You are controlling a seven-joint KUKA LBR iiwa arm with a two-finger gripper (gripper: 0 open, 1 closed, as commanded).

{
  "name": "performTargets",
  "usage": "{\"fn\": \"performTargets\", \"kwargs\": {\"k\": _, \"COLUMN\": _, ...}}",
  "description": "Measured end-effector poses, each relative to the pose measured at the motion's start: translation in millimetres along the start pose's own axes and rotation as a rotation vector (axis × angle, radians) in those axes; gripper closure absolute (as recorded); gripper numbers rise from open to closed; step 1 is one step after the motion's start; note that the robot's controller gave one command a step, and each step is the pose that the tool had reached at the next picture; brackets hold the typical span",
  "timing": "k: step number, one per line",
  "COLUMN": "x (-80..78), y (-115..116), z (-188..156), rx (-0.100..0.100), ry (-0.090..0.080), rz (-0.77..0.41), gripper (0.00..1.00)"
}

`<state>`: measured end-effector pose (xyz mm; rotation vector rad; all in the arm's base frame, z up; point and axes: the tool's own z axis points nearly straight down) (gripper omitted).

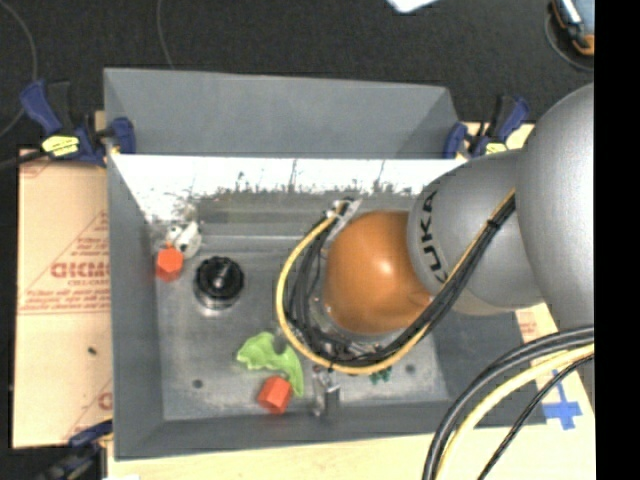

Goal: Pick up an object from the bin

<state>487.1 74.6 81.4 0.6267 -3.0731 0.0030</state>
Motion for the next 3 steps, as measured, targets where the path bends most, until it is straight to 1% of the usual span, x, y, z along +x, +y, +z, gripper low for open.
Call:
{"fn": "performTargets", "kwargs": {"k": 1, "x": -28.0, "y": 19, "z": 10, "rx": -0.002, "ry": -0.017, "rz": -0.148, "gripper": 1.0}}
{"fn": "performTargets", "kwargs": {"k": 2, "x": -28.0, "y": 19, "z": 10, "rx": -0.003, "ry": -0.016, "rz": -0.147, "gripper": 1.0}}
{"fn": "performTargets", "kwargs": {"k": 3, "x": -25.5, "y": 26, "z": -128, "rx": -0.003, "ry": -0.019, "rz": -0.139, "gripper": 1.0}}
